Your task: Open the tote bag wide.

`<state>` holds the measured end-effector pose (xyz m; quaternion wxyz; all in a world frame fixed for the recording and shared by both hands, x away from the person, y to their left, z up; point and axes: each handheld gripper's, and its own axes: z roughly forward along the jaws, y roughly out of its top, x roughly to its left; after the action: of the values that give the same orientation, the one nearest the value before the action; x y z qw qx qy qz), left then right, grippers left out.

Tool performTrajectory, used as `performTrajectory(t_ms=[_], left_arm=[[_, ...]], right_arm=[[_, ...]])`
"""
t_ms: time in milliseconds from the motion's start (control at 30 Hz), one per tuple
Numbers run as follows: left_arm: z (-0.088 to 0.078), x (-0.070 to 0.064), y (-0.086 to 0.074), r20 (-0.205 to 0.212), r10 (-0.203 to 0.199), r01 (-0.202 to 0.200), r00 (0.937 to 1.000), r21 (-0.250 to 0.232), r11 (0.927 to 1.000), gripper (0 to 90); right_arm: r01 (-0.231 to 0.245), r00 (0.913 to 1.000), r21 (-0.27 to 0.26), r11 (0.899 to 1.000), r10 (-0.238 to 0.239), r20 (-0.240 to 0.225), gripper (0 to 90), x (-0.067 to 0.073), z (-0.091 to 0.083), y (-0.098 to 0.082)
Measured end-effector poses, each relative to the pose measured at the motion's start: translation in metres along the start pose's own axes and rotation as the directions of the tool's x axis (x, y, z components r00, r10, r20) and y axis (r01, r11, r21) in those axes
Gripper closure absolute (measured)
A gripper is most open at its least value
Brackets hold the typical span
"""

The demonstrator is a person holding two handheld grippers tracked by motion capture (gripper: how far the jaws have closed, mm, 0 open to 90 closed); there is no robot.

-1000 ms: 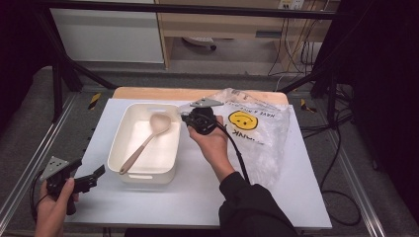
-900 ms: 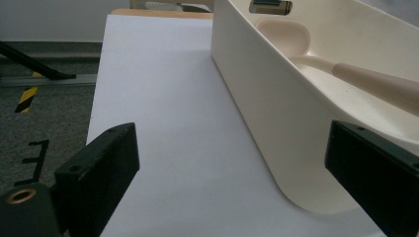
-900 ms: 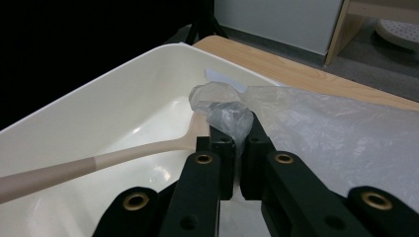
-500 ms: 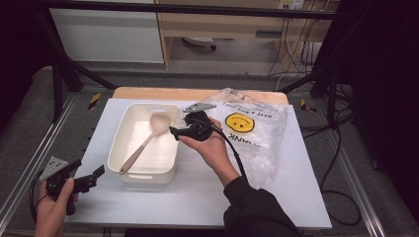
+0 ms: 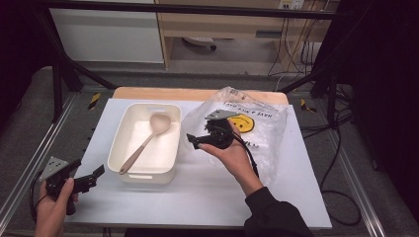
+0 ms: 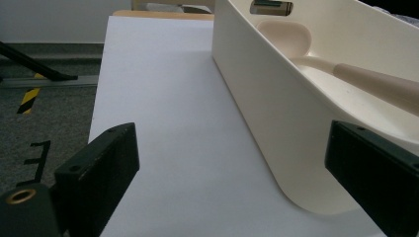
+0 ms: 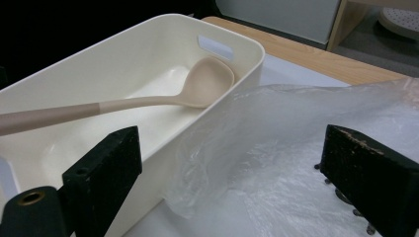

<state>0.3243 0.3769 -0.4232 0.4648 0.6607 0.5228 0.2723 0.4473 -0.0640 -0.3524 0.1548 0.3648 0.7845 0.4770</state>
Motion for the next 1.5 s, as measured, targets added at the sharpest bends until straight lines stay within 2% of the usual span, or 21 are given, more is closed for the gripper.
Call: performTrajectory(t_ms=[233, 500, 800, 1000, 1167, 1400, 1500], left_arm=[[0.000, 0.001, -0.001, -0.006, 0.002, -0.002, 1.0000, 0.003, 1.0000, 6.2], [0.000, 0.000, -0.001, -0.002, 0.000, 0.000, 1.0000, 0.002, 1.0000, 5.9], [0.000, 0.000, -0.001, 0.001, -0.001, 0.001, 1.0000, -0.001, 1.0000, 5.9], [0.000, 0.000, -0.001, 0.002, -0.002, 0.002, 1.0000, -0.001, 1.0000, 5.9], [0.000, 0.000, -0.001, 0.002, 0.000, 0.000, 1.0000, 0.001, 1.0000, 5.9], [0.000, 0.000, -0.001, 0.004, 0.003, -0.003, 1.0000, 0.006, 1.0000, 5.9], [0.000, 0.000, -0.001, 0.005, 0.003, -0.003, 1.0000, 0.006, 1.0000, 5.9]], right_arm=[[-0.001, 0.9995, 0.000, 1.000, 0.001, 0.032, 8.2, -0.015, -0.009, -0.006], [-0.016, 0.9982, -0.010, 1.000, 0.016, 0.058, 7.1, -0.038, -0.021, -0.017], [-0.034, 0.9936, -0.029, 0.999, 0.037, 0.107, 7.4, -0.068, -0.040, -0.025], [-0.033, 0.9922, 0.007, 0.999, 0.032, 0.121, 8.6, -0.088, -0.047, -0.036], [-0.058, 0.9899, 0.022, 0.998, 0.054, 0.131, 8.5, -0.101, -0.047, -0.047], [-0.068, 0.9817, 0.060, 0.996, 0.056, 0.182, 7.9, -0.106, -0.037, -0.061], [-0.052, 0.9804, 0.094, 0.994, 0.033, 0.194, 7.9, -0.109, -0.034, -0.066]])
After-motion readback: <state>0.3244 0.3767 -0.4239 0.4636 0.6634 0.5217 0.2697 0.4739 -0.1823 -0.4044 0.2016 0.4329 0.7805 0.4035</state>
